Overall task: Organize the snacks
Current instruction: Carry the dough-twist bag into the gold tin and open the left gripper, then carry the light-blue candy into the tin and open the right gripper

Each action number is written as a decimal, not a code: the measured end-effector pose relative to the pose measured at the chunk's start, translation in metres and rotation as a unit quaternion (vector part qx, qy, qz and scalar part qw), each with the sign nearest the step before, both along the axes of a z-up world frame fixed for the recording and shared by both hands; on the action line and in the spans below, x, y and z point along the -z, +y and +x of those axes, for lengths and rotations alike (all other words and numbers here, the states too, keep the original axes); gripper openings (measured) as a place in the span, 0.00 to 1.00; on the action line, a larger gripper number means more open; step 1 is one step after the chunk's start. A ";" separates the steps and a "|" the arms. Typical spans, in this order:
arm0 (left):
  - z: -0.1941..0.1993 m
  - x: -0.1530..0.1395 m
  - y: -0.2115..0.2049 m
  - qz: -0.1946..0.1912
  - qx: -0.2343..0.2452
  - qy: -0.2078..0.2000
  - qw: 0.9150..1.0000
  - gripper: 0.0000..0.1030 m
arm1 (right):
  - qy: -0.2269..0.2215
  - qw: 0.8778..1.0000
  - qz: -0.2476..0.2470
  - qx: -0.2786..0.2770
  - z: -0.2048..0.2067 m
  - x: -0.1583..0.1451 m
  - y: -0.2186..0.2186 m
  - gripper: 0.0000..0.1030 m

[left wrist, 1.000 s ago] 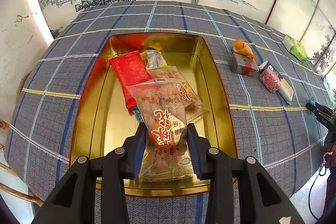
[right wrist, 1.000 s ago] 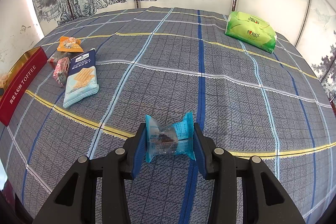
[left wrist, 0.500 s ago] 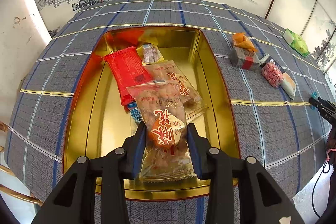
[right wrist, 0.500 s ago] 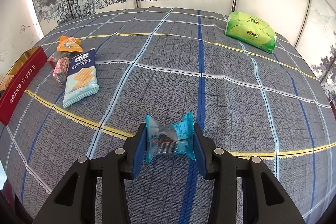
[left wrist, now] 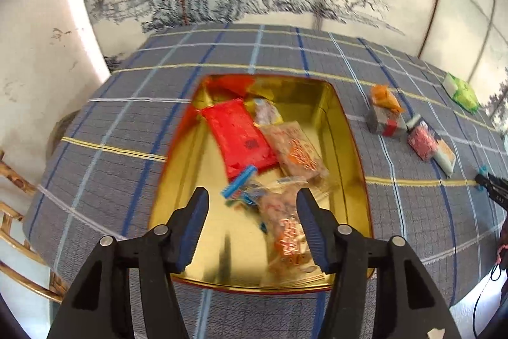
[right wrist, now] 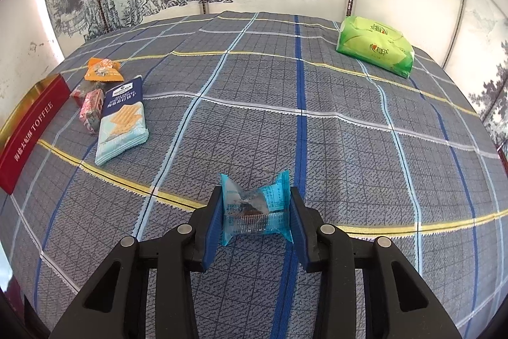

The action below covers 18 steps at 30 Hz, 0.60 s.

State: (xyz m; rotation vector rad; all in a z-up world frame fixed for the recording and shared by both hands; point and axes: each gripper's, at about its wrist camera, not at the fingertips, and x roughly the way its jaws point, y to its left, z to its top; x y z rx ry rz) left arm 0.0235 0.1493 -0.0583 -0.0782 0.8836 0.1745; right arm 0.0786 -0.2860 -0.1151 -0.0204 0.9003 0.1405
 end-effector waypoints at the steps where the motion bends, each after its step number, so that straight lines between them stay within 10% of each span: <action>1: -0.003 -0.003 0.004 0.000 -0.006 -0.005 1.000 0.53 | 0.001 1.000 0.009 0.003 -0.002 0.000 -0.002 0.37; 18: -0.046 -0.014 0.044 0.012 -0.057 -0.038 0.998 0.56 | -0.030 0.991 0.059 -0.121 -0.013 -0.066 0.111 0.37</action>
